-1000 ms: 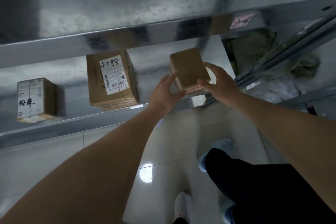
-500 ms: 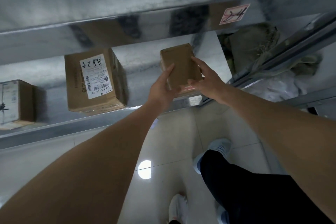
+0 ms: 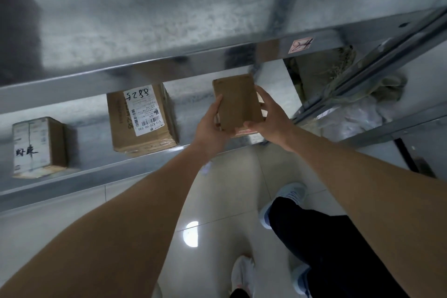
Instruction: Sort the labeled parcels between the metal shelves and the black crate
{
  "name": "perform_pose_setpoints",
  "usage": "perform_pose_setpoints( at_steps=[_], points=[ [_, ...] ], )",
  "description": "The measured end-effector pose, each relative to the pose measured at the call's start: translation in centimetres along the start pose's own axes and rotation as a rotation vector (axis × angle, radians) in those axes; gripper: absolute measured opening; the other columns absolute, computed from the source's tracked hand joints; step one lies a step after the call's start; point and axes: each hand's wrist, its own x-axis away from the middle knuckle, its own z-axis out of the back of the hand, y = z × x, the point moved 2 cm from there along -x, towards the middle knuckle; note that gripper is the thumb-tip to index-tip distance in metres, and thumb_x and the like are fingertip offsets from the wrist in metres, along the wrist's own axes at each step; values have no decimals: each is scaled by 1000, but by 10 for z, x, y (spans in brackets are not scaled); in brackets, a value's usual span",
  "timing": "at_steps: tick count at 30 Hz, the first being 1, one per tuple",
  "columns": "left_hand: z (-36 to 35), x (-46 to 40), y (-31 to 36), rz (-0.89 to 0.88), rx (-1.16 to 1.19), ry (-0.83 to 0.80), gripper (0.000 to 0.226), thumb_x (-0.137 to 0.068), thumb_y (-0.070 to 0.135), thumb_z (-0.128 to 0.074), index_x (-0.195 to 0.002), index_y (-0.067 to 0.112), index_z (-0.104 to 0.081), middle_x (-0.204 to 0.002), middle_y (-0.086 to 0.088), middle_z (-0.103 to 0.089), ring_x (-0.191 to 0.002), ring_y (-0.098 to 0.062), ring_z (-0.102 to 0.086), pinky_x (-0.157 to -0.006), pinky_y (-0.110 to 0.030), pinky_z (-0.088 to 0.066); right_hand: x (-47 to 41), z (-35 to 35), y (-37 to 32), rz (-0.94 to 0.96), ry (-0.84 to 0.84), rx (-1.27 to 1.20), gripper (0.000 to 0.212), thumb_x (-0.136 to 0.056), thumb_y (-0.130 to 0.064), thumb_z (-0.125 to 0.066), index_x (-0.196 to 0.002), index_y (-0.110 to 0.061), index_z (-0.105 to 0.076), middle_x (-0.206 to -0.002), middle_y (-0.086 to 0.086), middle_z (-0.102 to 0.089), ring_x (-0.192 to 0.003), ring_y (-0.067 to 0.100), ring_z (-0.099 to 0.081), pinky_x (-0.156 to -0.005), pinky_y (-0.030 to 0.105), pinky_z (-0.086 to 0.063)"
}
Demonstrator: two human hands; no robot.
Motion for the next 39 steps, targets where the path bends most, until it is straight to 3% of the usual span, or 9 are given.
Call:
perform_pose_setpoints(
  at_steps=[7,11,14,18,23,28,32,35,39],
  points=[
    [38,59,39,54,23,-65,118,-59,14,-92,-155,33,-25,-126,2,-53,-108,-24,-62,-88,-38,-57,64,-24,-36,-53,56,-32,99,-68,-11,-94,-149,-21,-39,-113,-7,-58,-111,19,-60,-87,31,-54],
    [64,103,62,10,45,-95,82,-64,10,-78,-137,34,-50,-120,-2,-55,-105,-26,-64,-83,-39,-60,103,-42,-58,-104,72,-104,88,-77,-2,-87,-151,-16,-42,-118,0,-59,-113,21,-59,-71,17,-54],
    [83,136,81,52,89,-74,66,-81,1,-73,-138,23,-51,-116,0,-57,-99,-20,-63,-71,-21,-57,132,-52,-80,-168,86,-271,78,-85,1,-79,-151,-13,-41,-128,5,-58,-111,20,-57,-66,16,-55],
    [103,169,101,133,175,23,40,-89,11,-72,-125,14,-54,-109,4,-60,-86,-5,-59,-50,-9,-47,163,-63,-104,-198,161,-280,62,-84,-18,-85,-137,-11,-54,-127,8,-67,-111,21,-66,-79,28,-57],
    [122,186,114,146,51,65,56,-81,60,-70,-104,11,-55,-97,-1,-62,-83,-12,-58,-64,-25,-42,189,-69,-127,-229,215,-376,71,-85,-63,-72,-130,-11,-56,-120,11,-67,-106,22,-67,-74,25,-55],
    [133,207,116,130,42,68,54,-83,41,-77,-125,18,-53,-109,2,-64,-92,-7,-62,-78,-25,-50,216,-69,-141,-170,177,-368,63,-88,-41,-78,-138,-21,-45,-120,-4,-63,-112,15,-63,-106,41,-51],
    [140,222,110,82,108,-7,80,-78,13,-83,-145,33,-44,-119,-6,-66,-106,-16,-66,-81,-23,-55,233,-66,-149,-71,61,-368,83,-90,-11,-78,-153,-42,-35,-118,-12,-63,-107,2,-62,-89,25,-52],
    [143,229,111,53,145,-31,80,-71,-6,-81,-129,41,-55,-121,-7,-67,-105,-16,-67,-73,-22,-56,239,-64,-151,-51,33,-345,76,-85,5,-77,-144,-34,-49,-131,8,-65,-112,18,-66,-77,24,-58],
    [144,237,120,79,202,-22,65,-70,0,-85,-121,33,-61,-117,-1,-71,-103,-15,-68,-72,-24,-55,246,-64,-153,-74,30,-344,62,-81,4,-81,-127,-24,-51,-126,5,-67,-111,20,-68,-86,31,-60]
  ],
)
